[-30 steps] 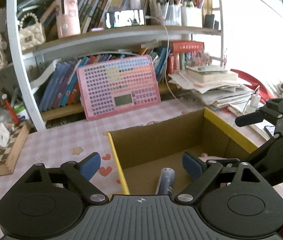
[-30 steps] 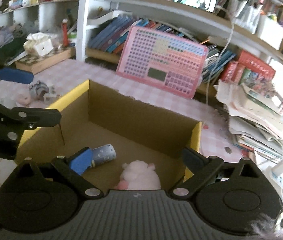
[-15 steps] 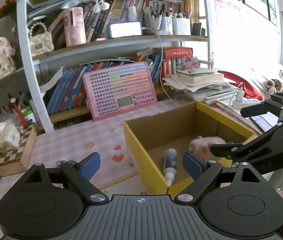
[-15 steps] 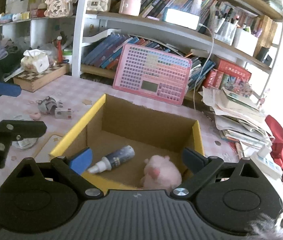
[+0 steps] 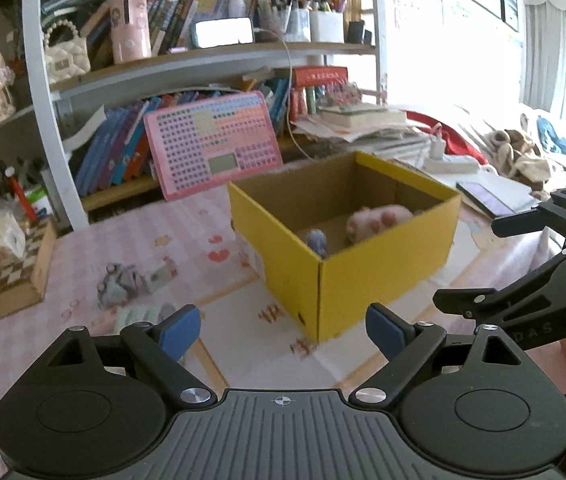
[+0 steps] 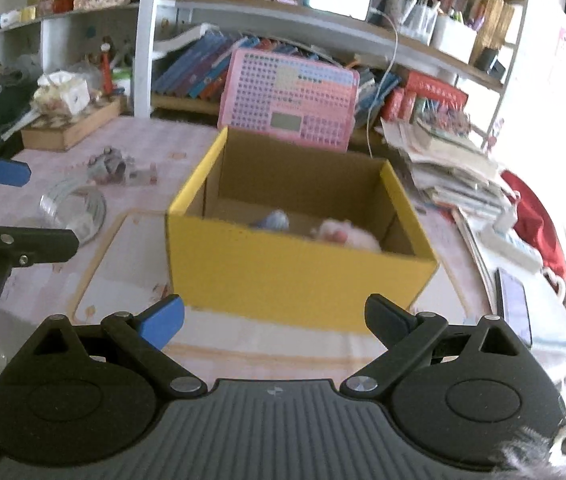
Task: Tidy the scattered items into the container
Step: 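Withdraw both tools from the box toward the remaining items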
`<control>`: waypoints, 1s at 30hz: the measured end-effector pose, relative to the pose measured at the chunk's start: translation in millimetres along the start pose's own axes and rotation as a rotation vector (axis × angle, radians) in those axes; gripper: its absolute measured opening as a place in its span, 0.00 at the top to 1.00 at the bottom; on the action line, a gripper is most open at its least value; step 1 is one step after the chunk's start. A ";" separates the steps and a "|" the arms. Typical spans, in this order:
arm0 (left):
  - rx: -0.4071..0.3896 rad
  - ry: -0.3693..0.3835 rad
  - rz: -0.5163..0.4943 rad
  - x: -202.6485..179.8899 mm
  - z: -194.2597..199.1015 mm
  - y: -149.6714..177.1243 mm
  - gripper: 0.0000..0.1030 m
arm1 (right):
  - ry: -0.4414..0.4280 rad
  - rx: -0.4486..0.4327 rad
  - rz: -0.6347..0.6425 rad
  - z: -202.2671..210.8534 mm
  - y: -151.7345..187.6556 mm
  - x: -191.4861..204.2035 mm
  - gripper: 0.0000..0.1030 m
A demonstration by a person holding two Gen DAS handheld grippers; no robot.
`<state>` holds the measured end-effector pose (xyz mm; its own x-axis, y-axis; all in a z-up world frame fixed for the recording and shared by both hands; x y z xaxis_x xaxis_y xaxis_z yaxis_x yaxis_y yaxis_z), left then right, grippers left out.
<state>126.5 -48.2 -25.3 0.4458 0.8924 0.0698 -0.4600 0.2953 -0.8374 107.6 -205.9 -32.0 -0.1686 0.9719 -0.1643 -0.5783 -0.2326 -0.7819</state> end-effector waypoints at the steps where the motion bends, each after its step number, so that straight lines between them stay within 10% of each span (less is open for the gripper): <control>1: 0.006 0.003 0.001 0.3 1.7 3.5 0.11 | 0.002 0.011 -0.001 1.7 4.2 3.1 0.05; 30: 0.134 -0.129 0.108 66.6 23.2 73.0 0.11 | -0.216 0.124 0.134 -16.7 20.6 116.9 0.08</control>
<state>104.8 40.7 -69.2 0.2903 0.9551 0.0592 -0.6021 0.2304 -0.7645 89.4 -96.5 -77.4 -0.4087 0.9050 -0.1186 -0.6307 -0.3739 -0.6800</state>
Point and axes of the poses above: each gripper's, at about its wrist camera, not at the fingertips, and z roughly against the way its jaws point, x to its left, y to its underside, the point moved 9 cm from there along -z, roughly the way its jaws point, and after that the axes turned 2 degrees about -x, right-handed, at the moved point
